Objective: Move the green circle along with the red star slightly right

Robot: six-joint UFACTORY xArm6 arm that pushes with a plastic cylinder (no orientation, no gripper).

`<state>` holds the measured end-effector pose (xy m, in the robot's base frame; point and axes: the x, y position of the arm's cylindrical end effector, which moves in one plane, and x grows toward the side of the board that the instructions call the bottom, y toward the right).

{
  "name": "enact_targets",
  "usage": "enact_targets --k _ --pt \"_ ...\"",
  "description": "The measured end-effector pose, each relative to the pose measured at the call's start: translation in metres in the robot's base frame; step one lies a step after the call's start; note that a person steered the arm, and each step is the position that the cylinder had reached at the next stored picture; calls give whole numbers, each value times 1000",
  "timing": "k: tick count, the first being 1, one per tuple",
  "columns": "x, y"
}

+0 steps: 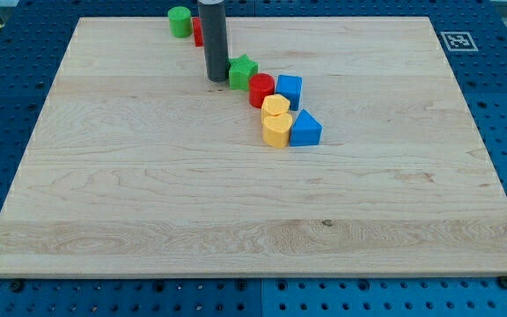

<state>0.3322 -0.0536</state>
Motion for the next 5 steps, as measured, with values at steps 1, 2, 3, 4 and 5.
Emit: enact_targets --k 1,2,3,4,5 --pt "0 13" --pt "0 20" --pt "0 15" --pt "-7 -41" --pt "-33 -123"
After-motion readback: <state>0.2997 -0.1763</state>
